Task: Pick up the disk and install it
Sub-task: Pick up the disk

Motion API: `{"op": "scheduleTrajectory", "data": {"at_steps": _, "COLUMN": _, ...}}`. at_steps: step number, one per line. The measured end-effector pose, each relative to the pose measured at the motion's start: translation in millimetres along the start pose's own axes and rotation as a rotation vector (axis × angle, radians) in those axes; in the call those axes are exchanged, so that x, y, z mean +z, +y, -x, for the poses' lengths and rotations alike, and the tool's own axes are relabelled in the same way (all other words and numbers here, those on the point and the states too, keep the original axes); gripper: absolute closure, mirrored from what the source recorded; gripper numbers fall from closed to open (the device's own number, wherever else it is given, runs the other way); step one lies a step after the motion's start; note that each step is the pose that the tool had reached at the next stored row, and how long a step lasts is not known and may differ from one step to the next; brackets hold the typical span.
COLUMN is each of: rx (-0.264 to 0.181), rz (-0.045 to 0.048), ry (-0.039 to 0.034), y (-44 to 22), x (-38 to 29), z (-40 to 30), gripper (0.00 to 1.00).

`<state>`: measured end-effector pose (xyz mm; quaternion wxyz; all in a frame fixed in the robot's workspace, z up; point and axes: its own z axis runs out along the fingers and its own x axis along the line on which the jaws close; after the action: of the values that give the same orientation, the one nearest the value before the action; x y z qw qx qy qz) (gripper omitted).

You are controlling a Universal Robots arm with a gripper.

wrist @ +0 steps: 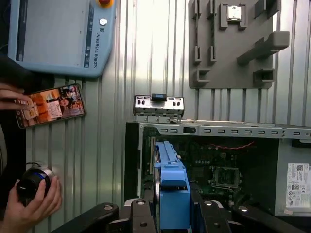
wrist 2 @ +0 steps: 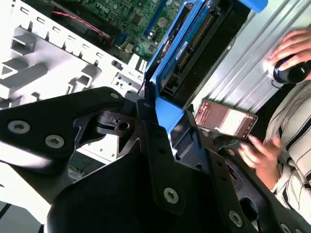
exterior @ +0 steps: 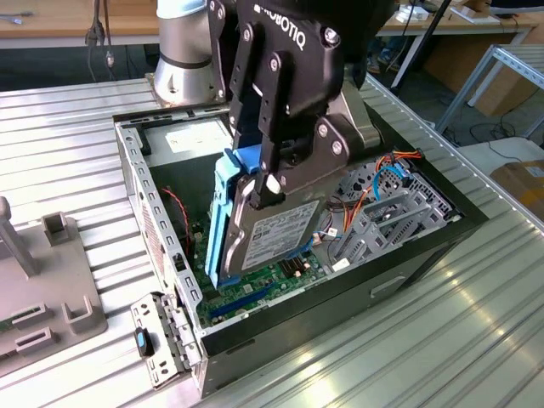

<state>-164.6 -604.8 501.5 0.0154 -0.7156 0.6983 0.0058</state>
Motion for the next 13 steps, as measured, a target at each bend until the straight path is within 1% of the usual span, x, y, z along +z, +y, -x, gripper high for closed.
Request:
{"op": "scheduleTrajectory", "data": {"at_steps": 1, "rx": 0.0, "rz": 0.0, "ry": 0.0005, "y": 0.2, "x": -0.3, "z": -14.5, "gripper": 0.63}}
{"op": "scheduleTrajectory", "data": {"at_steps": 2, "rx": 0.0, "rz": 0.0, "ry": 0.0011, "y": 0.4, "x": -0.5, "z": -22.1, "gripper": 0.63}}
{"op": "scheduleTrajectory", "data": {"at_steps": 4, "rx": 0.0, "rz": 0.0001, "ry": 0.0013, "y": -0.9, "x": -0.6, "z": -21.9, "gripper": 0.63}}
{"op": "scheduleTrajectory", "data": {"at_steps": 5, "rx": 0.0, "rz": 0.0, "ry": 0.0012, "y": -5.6, "x": -0.4, "z": -21.1, "gripper": 0.63}}
{"op": "scheduleTrajectory", "data": {"at_steps": 6, "rx": 0.0, "rz": 0.0, "ry": 0.0012, "y": -16.1, "x": -0.1, "z": -19.8, "gripper": 0.63}}
{"op": "scheduleTrajectory", "data": {"at_steps": 8, "rx": 0.0, "rz": 0.0, "ry": 0.0012, "y": -33.8, "x": 0.5, "z": -17.2, "gripper": 0.63}}
{"op": "scheduleTrajectory", "data": {"at_steps": 10, "rx": 0.0, "rz": 0.0, "ry": 0.0012, "y": -49.7, "x": 1.2, "z": -13.8, "gripper": 0.63}}
{"op": "scheduleTrajectory", "data": {"at_steps": 13, "rx": 0.0, "rz": -0.0001, "ry": 0.0011, "y": -64.1, "x": 1.9, "z": -11.0, "gripper": 0.63}}
